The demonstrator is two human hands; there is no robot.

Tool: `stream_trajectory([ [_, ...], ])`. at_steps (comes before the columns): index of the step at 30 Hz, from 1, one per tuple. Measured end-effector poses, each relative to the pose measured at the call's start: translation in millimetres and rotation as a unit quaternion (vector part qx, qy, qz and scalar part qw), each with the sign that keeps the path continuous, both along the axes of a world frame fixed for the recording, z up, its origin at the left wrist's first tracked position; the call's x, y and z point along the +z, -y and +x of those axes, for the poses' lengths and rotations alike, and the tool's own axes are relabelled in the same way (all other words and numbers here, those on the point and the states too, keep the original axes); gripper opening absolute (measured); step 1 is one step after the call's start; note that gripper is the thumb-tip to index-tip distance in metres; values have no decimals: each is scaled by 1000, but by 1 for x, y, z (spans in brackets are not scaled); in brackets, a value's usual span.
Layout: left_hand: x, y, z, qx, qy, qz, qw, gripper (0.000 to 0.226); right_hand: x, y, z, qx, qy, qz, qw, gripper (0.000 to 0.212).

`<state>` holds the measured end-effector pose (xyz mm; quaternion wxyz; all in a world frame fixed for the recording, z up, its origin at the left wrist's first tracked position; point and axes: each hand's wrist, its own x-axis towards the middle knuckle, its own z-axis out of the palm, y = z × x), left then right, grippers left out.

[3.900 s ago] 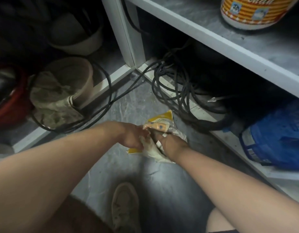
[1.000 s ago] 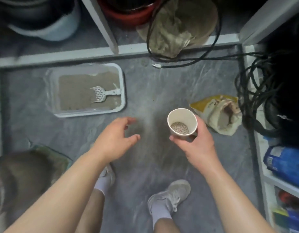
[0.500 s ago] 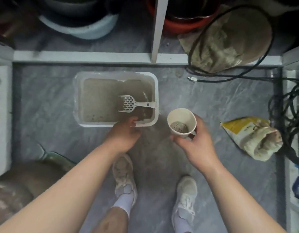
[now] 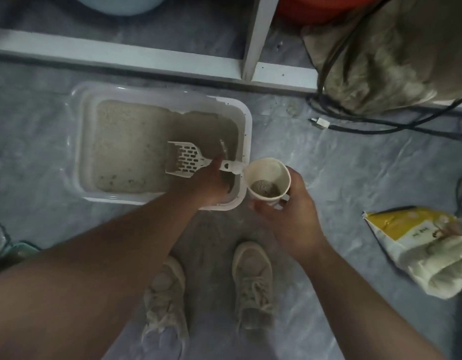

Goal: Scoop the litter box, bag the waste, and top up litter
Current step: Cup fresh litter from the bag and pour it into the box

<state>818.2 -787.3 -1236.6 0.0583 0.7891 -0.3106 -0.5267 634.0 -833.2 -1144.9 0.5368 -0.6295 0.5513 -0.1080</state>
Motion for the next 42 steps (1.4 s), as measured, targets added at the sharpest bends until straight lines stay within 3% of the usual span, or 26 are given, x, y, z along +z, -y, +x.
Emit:
stream_trajectory([
  [5, -34, 7, 3, 21, -40, 24, 999, 94, -18, 13, 3, 33, -18, -14, 999, 66],
  [10, -21, 4, 1, 180, -50, -21, 982, 60, -23, 15, 6, 50, -19, -2, 999, 68],
  [15, 21, -23, 21, 242, -69, -75, 965, 53, -14, 6, 10, 46, -21, 10, 999, 70],
  [18, 56, -44, 43, 332, -202, -95, 917, 54, -6, 3, 18, 51, -20, 19, 998, 68],
  [21, 81, -61, 66, 399, -229, -112, 881, 53, 0, 4, 27, 67, -17, 19, 997, 68],
  [23, 92, -70, 76, 375, -213, -118, 895, 55, 2, 4, 34, 77, -19, 12, 997, 68],
  [27, 93, -85, 87, 196, -81, -100, 972, 65, 0, -2, 44, 105, -39, 1, 994, 66],
  [30, 85, -94, 92, 91, -10, -71, 993, 81, -3, -7, 48, 113, -54, -11, 992, 64],
  [34, 68, -100, 92, 31, 30, -11, 999, 101, -10, -14, 52, 109, -80, -22, 991, 62],
  [42, 42, -106, 71, -83, 174, 18, 981, 61, -22, -25, 43, 128, -129, -36, 983, 64],
])
